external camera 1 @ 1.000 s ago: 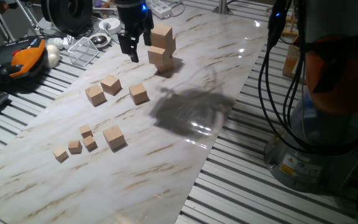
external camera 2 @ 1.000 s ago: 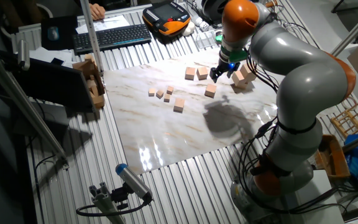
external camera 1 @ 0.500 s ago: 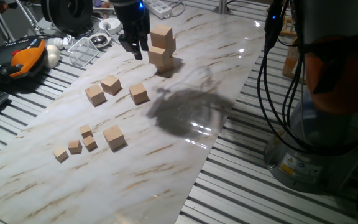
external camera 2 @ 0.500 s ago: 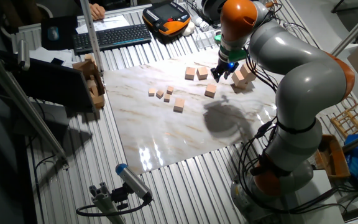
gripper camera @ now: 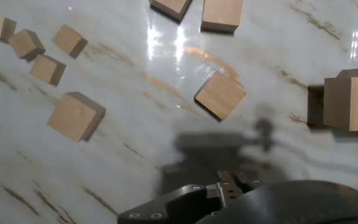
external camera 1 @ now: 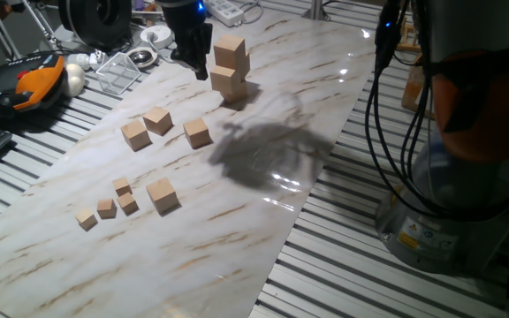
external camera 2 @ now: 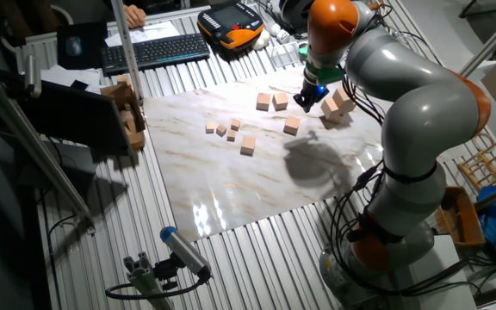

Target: Stack the blocks into a cross shape

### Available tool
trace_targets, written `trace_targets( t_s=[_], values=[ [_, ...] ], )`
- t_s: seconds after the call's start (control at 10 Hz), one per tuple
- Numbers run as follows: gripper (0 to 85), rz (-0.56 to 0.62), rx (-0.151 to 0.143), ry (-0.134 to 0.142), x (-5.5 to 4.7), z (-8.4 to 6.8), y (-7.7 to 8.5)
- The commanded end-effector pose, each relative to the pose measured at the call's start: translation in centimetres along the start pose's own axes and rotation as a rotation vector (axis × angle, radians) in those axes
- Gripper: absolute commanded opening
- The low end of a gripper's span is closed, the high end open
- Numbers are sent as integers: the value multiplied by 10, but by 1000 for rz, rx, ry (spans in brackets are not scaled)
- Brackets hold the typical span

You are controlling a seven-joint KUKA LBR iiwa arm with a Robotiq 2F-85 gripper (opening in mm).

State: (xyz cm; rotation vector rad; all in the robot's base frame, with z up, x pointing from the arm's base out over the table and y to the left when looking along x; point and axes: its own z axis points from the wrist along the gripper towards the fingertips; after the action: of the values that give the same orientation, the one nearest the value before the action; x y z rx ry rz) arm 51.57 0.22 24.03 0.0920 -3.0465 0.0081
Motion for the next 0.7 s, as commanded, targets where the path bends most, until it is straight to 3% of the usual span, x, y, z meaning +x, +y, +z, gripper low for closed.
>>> trace_targets(
  t_s=[0.0,0.3,0.6],
  values=[
    [0,-1,0,1,0,0,0],
    [0,11,-17,-6,0,1,-1],
    [0,45,9,-54,-4,12,-1]
  ],
)
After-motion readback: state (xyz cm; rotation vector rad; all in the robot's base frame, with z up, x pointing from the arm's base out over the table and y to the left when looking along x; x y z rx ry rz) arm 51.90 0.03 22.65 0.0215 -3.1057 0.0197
